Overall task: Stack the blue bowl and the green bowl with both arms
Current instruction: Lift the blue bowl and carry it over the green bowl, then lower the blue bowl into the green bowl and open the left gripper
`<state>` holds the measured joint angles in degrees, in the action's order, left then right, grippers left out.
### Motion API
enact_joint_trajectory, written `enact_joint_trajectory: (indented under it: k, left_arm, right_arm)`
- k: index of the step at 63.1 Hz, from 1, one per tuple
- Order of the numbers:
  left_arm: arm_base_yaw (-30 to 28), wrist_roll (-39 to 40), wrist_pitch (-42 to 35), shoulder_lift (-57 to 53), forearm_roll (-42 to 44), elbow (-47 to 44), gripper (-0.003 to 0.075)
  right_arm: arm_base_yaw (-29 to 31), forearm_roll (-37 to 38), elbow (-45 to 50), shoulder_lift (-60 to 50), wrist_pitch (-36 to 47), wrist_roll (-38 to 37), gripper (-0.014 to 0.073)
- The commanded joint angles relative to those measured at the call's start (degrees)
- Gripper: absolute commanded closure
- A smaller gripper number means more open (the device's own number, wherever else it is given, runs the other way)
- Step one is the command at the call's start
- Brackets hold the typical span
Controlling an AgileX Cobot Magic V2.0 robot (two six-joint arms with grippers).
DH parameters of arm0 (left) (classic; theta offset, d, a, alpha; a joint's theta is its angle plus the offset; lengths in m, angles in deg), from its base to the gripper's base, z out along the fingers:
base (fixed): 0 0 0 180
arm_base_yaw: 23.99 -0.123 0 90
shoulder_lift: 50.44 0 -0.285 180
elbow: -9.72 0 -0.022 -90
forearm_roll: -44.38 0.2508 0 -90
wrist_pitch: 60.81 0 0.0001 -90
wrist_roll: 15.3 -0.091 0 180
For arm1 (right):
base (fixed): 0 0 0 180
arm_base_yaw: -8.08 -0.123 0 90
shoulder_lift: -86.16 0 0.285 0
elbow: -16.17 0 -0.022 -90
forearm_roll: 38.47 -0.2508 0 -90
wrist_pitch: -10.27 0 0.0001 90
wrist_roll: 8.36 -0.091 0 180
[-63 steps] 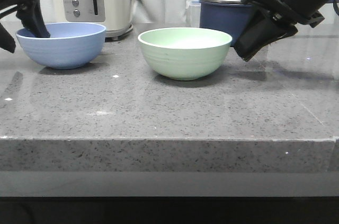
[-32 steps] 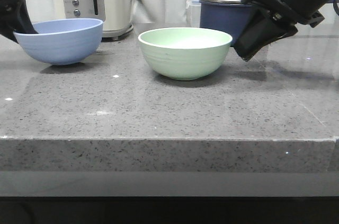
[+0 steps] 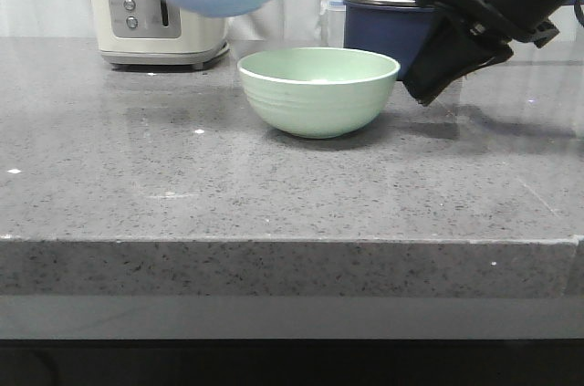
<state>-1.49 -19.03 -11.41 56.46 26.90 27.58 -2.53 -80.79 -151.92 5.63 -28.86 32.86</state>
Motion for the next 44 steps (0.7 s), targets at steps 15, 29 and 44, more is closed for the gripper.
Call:
enact_joint_trajectory:
  k: [15,29,44]
  left_arm:
    - [8.32,-0.13,-0.94,4.28,-0.57,7.64,0.074]
    - [8.89,-0.13,-1.13,6.26,-0.33,7.76,0.074]
    - [8.89,-0.85,-0.26,6.37,-0.19,7.76,0.074]
  right_arm:
    - [0.14,-2.16,-1.39,-2.21,1.3,0.56,0.0658]
    - [0.14,-2.16,-1.39,-2.21,1.3,0.56,0.0658]
    - [0.14,-2.16,-1.39,-2.21,1.3,0.56,0.0658]
